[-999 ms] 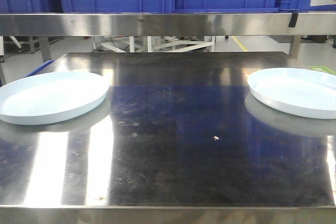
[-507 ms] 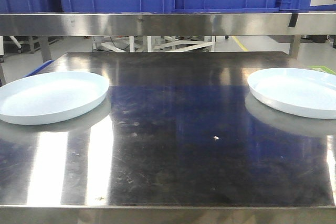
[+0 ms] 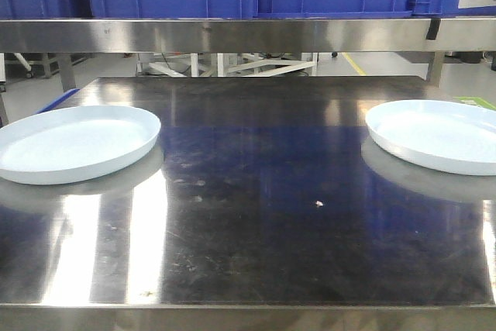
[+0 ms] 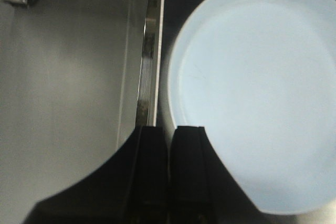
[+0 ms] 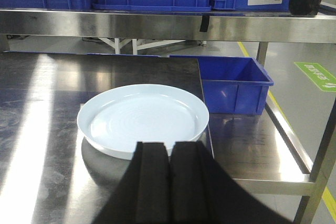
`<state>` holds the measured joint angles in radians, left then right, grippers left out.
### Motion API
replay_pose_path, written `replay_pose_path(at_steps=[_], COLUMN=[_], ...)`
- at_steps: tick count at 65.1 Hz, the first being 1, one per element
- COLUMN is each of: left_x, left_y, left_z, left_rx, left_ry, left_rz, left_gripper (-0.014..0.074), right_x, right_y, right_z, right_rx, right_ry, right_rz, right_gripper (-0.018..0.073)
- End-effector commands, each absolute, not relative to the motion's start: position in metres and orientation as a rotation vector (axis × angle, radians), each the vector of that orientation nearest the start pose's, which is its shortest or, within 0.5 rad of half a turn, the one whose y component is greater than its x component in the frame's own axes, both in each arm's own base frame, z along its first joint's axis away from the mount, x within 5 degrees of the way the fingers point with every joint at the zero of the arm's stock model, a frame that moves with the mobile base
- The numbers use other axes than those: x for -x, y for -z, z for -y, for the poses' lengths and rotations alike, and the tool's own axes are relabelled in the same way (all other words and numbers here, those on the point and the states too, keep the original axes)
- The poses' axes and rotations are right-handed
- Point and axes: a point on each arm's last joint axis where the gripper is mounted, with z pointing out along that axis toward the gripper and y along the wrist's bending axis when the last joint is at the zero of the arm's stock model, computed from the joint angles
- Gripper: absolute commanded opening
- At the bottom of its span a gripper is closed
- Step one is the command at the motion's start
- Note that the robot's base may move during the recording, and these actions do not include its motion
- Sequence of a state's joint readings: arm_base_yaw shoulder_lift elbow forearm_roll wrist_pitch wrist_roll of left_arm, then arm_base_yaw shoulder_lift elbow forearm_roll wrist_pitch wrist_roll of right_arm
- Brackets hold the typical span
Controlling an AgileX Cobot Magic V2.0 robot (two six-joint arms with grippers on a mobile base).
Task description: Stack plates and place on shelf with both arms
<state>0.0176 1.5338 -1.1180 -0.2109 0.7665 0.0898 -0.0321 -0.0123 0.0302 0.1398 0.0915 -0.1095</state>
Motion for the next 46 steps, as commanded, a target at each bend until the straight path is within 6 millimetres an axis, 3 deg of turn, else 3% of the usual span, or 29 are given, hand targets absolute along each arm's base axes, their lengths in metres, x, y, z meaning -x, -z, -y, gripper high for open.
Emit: replay_pose_path(at_steps=[1, 13, 23, 46], left_x=[-0.332, -0.364, -0.383, -0.393], left_y=[-0.284, -0.275, -0.258, -0.224], left_z=[0.007, 0.007, 0.007, 0.013], left_rx=[0.086, 0.078, 0.081, 0.064], left_ry=[0.239, 0.251, 0.256, 0.259], left_rz=[-2.601, -2.653, -2.702, -2.796], left_gripper=[0.0191, 0.0385, 0.0382, 0.0382], right_x=[-0.055, -0.055, -0.055, -0.055], right_y=[-0.205, -0.205, -0.205, -0.205], right_z=[0.002, 0.002, 0.002, 0.002], right_rx=[-0.039, -0.039, -0.039, -0.039], right_ry=[0.011, 0.011, 0.011, 0.011], right_rz=[-1.483, -1.483, -1.483, -1.483], right_gripper=[0.0057, 0.0057, 0.0057, 0.0057])
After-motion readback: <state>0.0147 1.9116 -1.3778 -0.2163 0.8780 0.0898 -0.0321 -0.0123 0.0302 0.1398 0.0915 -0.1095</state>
